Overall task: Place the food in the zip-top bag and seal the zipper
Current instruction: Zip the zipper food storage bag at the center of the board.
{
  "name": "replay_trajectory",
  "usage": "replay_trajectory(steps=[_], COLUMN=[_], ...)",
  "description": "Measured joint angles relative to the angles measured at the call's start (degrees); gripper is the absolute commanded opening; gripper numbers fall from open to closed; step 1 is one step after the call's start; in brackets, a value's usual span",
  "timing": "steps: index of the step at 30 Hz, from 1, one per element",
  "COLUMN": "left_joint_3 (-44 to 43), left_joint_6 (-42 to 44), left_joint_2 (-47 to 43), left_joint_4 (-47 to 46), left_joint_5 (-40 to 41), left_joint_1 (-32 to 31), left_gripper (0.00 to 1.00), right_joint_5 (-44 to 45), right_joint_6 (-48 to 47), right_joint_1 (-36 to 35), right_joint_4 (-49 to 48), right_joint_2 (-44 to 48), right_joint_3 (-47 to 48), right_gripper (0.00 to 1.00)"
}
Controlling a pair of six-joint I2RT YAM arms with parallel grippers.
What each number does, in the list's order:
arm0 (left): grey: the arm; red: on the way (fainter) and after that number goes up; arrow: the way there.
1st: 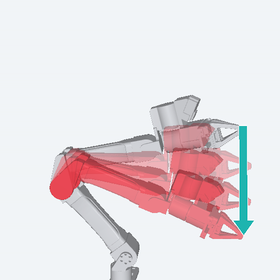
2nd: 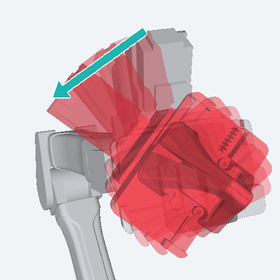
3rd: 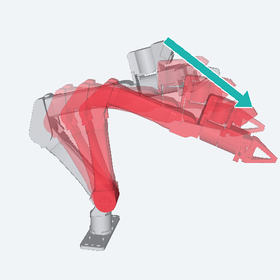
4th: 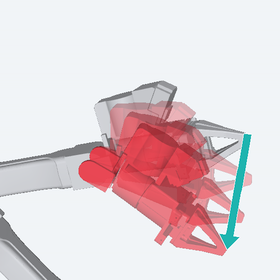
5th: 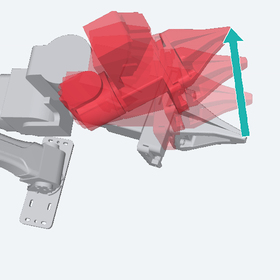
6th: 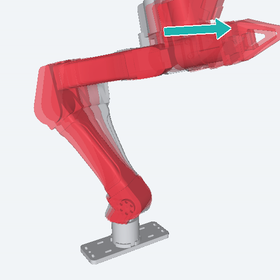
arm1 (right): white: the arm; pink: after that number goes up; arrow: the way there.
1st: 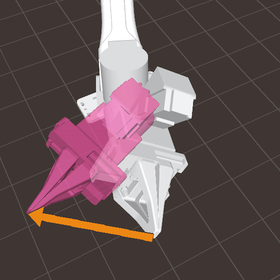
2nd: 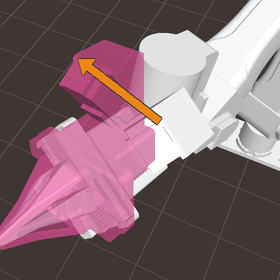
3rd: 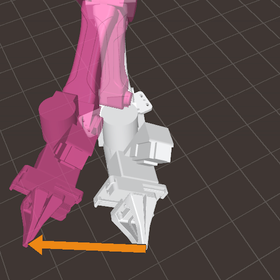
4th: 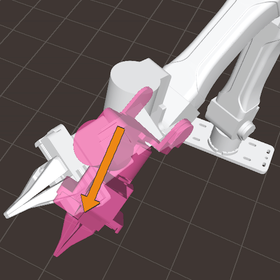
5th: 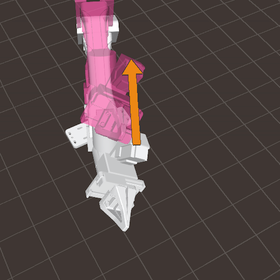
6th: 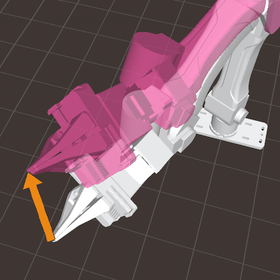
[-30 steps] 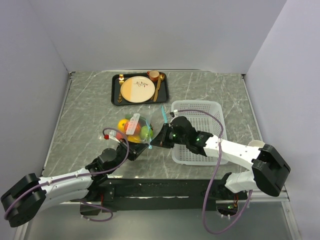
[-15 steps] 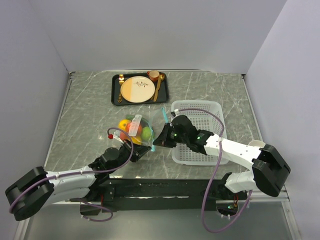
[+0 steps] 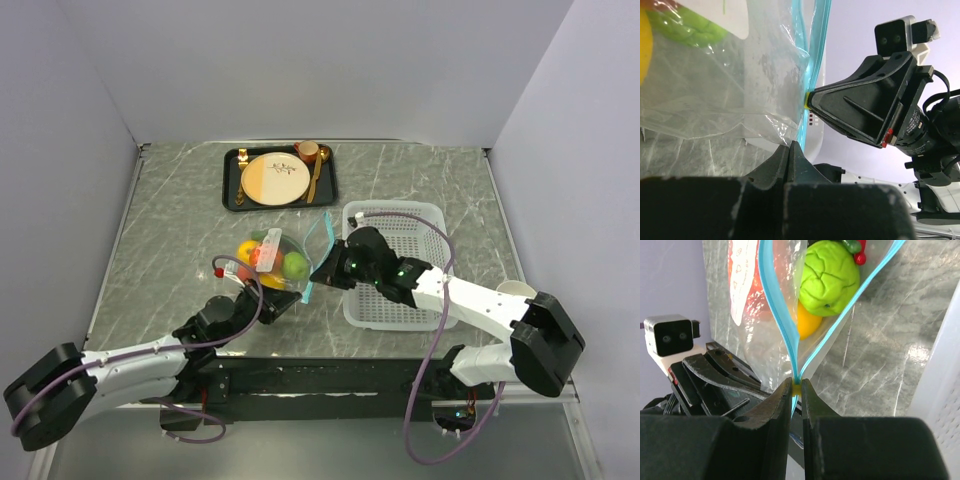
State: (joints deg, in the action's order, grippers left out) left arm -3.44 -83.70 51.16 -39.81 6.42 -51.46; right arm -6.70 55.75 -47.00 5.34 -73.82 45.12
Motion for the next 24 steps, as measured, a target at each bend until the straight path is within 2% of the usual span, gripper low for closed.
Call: replay_trajectory(steps=[12,24], left_joint_3=[0.0,0.0], left_joint_6=[0.0,-0.2], left_joint_2=[-6.5,-8.2], left_joint_4=[5.6,8.0], left_joint_5=[1.2,1.6], left_joint_1=[0.3,0.4], left_gripper=[0.01,0.01], right_joint_5=[0.3,-0.1], right_joint_6=[-0.6,-3.0], right_joint_1=[1.5,4.5], right_joint_4=[0.3,1.9], right_joint_2=[0.8,0.3], right_joint_3=[0.9,2.7], right_gripper=[0.17,0.18])
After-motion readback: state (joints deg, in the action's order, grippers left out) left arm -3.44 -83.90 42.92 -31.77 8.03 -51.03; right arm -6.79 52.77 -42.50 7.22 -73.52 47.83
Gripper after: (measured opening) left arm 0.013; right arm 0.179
